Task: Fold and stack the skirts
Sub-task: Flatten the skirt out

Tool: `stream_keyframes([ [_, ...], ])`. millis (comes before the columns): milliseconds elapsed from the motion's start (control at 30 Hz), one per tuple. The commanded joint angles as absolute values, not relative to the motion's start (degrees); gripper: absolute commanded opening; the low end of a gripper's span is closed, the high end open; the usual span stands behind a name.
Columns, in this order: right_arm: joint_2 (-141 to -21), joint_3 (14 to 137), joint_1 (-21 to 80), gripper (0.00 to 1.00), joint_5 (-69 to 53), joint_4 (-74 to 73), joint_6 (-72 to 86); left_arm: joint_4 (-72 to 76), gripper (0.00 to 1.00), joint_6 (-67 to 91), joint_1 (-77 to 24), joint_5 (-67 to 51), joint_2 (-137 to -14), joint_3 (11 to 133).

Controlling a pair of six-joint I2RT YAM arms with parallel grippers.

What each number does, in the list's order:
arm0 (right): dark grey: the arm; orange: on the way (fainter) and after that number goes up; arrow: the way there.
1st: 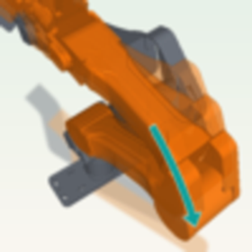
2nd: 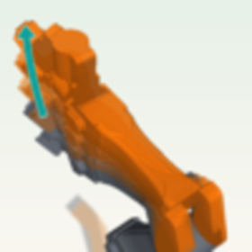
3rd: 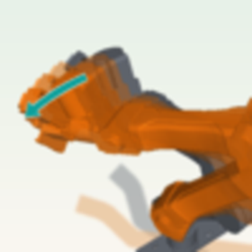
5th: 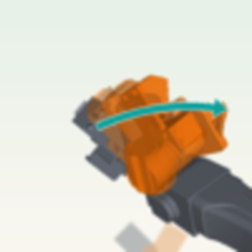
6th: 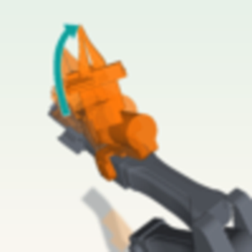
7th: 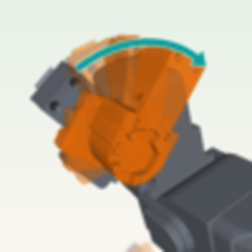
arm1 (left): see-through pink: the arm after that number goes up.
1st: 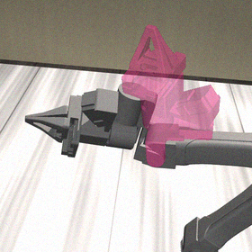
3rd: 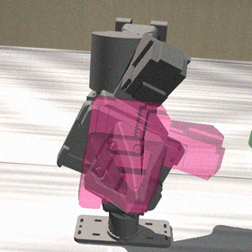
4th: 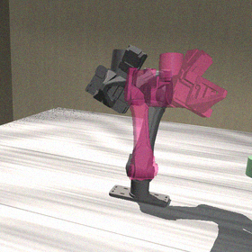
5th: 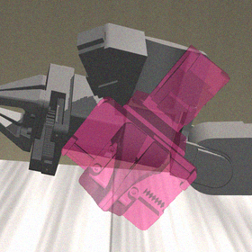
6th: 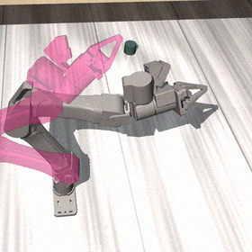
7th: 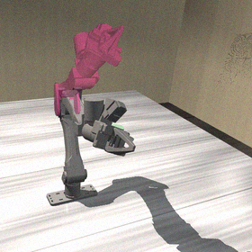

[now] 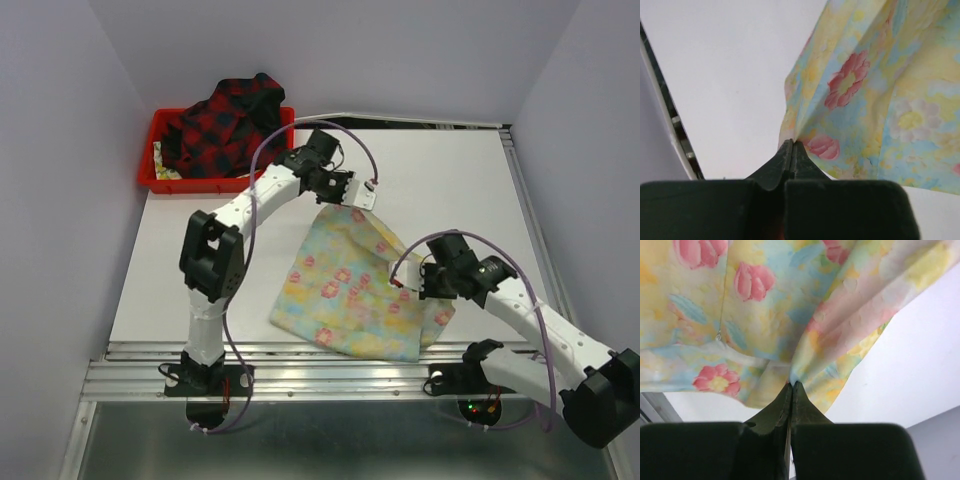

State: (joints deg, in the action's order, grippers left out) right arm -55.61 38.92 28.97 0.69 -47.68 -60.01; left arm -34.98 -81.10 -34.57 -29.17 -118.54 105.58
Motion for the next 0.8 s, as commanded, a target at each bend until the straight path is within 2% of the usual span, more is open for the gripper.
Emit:
stream_keyframes([
  [0,-57.6,47.5,26.9,0.01,0.7,-44.7,-55.3,-30.9,0.00,-70.5,-32.3,-27.4,-106.8,100.7],
  [233,-65.8,62.7,17.3,0.01,-9.7,-46.6,-58.9,-34.2,0.00,-59.2,-28.7,-22.5,-99.8,104.1],
  [300,-66.8,64.1,17.3,0.01,-12.6,-49.3,-60.6,-37.9,0.00,-58.7,-28.6,-22.8,-99.1,104.0],
  [433,-70.5,64.2,17.3,0.02,-19.1,-53.9,-62.5,-40.3,0.00,-56.6,-28.7,-25.2,-94.9,96.4],
  [500,-70.5,62.1,17.3,0.06,-21.5,-51.8,-63.2,-39.6,0.00,-54.8,-28.7,-25.2,-93.4,92.3],
  [533,-70.1,60.6,17.3,0.09,-22.0,-50.2,-63.5,-39.6,0.00,-54.4,-28.7,-25.1,-92.1,88.3],
  [567,-69.3,56.9,17.3,0.18,-22.1,-44.8,-62.4,-39.4,0.00,-54.0,-28.7,-24.8,-91.5,86.2],
  [633,-68.9,53.5,17.3,0.27,-21.3,-38.5,-60.4,-38.4,0.00,-52.1,-28.7,-24.3,-90.8,81.3],
  [667,-70.0,52.8,17.3,0.41,-20.7,-35.5,-59.5,-38.1,0.00,-51.4,-28.7,-23.9,-90.8,80.1],
  [767,-73.3,56.6,16.0,0.66,-18.7,-34.9,-55.2,-37.3,0.00,-49.0,-28.6,-22.8,-92.7,78.0],
])
